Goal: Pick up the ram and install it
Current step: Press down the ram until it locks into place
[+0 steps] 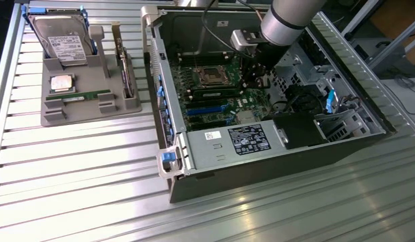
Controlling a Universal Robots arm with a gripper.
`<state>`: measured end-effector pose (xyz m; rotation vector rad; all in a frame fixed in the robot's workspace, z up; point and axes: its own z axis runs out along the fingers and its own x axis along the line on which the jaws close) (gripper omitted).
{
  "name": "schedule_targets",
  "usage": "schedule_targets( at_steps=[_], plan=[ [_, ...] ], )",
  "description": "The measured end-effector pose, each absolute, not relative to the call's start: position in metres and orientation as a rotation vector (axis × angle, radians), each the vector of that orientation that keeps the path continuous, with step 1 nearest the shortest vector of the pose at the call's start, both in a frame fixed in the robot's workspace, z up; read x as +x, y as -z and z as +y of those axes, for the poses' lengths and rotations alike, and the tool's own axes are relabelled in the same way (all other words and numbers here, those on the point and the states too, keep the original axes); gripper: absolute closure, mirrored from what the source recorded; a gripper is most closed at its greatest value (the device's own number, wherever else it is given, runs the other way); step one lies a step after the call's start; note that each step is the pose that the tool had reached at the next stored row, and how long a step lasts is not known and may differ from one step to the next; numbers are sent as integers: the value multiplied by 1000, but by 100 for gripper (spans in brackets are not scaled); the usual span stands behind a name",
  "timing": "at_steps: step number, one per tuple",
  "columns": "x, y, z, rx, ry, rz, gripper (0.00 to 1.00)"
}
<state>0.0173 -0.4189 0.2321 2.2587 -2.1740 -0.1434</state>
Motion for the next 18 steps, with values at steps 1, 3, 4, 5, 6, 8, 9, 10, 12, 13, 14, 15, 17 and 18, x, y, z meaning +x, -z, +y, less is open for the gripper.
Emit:
schedule_targets(
  at_steps=[1, 3, 4, 5, 6, 8, 9, 10, 12, 13, 14, 15, 17, 18],
  plan=[
    [17, -237, -419, 2261, 137, -2176, 89],
    [13, -241, -419, 2269, 119, -2183, 89],
    [7, -241, -419, 2270, 118, -2184, 89],
    [1, -241, -419, 2271, 118, -2184, 89],
    [-3, -241, -419, 2271, 117, -2184, 89],
    [-14, -240, -419, 2272, 116, -2185, 89],
    [-20, -240, -419, 2272, 116, -2185, 89],
    [-27, -239, -419, 2272, 115, -2185, 89],
    [-38, -238, -419, 2272, 115, -2185, 89],
    [-43, -238, -419, 2272, 115, -2186, 89],
    [-51, -237, -419, 2272, 114, -2186, 89],
    [-55, -237, -419, 2273, 114, -2186, 89],
    [-66, -236, -419, 2273, 114, -2186, 89],
    [-70, -236, -419, 2273, 113, -2186, 89]
  ],
)
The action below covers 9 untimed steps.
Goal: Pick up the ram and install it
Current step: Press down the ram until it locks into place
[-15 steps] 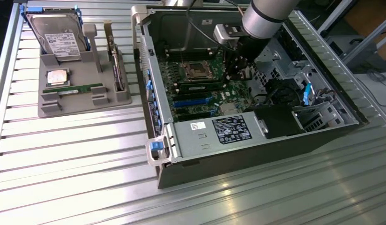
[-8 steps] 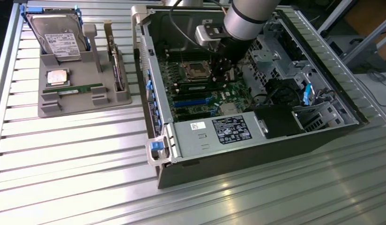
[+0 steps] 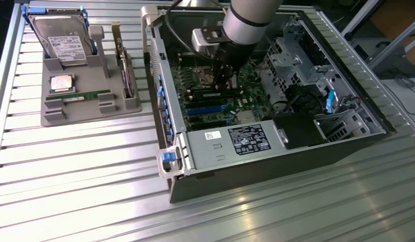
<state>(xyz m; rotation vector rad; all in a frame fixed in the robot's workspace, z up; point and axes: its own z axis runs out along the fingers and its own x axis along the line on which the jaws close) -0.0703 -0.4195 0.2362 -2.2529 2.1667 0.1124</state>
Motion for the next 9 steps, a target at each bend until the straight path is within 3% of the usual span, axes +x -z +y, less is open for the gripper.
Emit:
schedule_targets(
  at_steps=[9],
  plan=[
    [-86, -232, -422, -2253, -111, 2166, 89]
  ],
)
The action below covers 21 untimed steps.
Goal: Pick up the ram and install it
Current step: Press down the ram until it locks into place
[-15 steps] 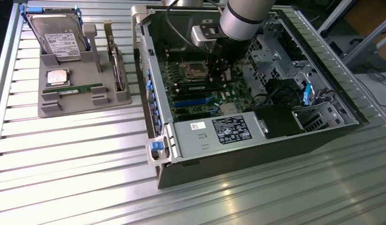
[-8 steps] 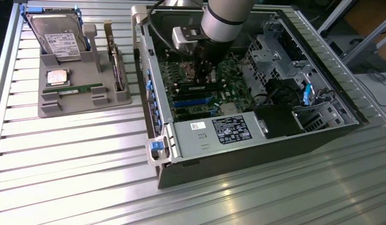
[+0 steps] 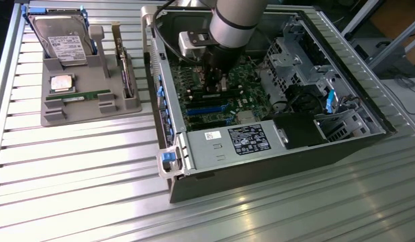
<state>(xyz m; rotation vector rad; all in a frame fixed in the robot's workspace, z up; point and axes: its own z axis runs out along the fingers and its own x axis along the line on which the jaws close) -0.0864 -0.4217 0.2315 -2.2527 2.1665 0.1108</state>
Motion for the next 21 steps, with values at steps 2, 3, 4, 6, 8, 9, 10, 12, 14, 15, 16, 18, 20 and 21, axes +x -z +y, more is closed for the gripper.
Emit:
schedule_targets(
  at_steps=[2, 3, 4, 6, 8, 9, 10, 12, 14, 15, 16, 18, 20, 21],
  plan=[
    [-86, -230, -422, -2252, -111, 2166, 89],
    [-86, -229, -422, -2253, -111, 2167, 89],
    [-86, -229, -422, -2253, -111, 2167, 89],
    [-86, -229, -422, -2252, -111, 2166, 89],
    [-86, -241, -422, -2251, -108, 2165, 89],
    [-86, -244, -422, -2251, -108, 2165, 89],
    [-86, -246, -422, -2251, -108, 2165, 89],
    [-83, -248, -422, -2251, -108, 2165, 89],
    [-76, -249, -422, -2251, -108, 2165, 89],
    [-71, -249, -422, -2251, -108, 2165, 89],
    [-67, -249, -422, -2251, -108, 2165, 89],
    [-43, -249, -422, -2253, -111, 2166, 89],
    [-29, -249, -422, -2254, -110, 2167, 89],
    [-24, -249, -422, -2254, -110, 2168, 89]
  ],
)
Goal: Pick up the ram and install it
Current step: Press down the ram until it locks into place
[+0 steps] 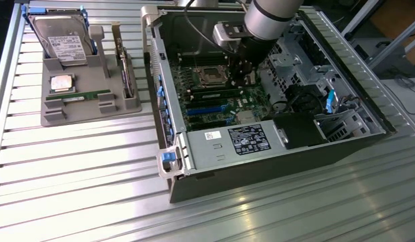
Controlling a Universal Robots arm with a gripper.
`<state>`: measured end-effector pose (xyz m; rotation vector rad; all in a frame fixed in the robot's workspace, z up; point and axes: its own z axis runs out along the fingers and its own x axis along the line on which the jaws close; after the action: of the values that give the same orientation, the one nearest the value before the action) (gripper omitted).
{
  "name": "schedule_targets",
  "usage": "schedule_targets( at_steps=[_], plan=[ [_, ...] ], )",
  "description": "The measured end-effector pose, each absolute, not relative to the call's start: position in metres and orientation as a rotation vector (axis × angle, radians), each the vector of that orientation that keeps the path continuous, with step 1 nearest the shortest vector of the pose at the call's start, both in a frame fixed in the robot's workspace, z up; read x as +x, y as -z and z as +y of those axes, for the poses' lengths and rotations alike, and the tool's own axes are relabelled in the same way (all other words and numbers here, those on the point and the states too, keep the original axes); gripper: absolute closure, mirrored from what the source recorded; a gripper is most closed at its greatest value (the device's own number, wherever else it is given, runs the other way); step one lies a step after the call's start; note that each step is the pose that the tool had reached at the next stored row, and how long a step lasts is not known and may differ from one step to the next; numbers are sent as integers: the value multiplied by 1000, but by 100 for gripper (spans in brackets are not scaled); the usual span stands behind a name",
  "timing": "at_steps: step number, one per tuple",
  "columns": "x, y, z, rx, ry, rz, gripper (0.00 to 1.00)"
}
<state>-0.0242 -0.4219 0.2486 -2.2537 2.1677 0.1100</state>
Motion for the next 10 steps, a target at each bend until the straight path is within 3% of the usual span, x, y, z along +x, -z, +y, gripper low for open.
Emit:
schedule_targets(
  at_steps=[10],
  plan=[
    [17, -265, -422, -2254, -109, 2168, 89]
  ],
)
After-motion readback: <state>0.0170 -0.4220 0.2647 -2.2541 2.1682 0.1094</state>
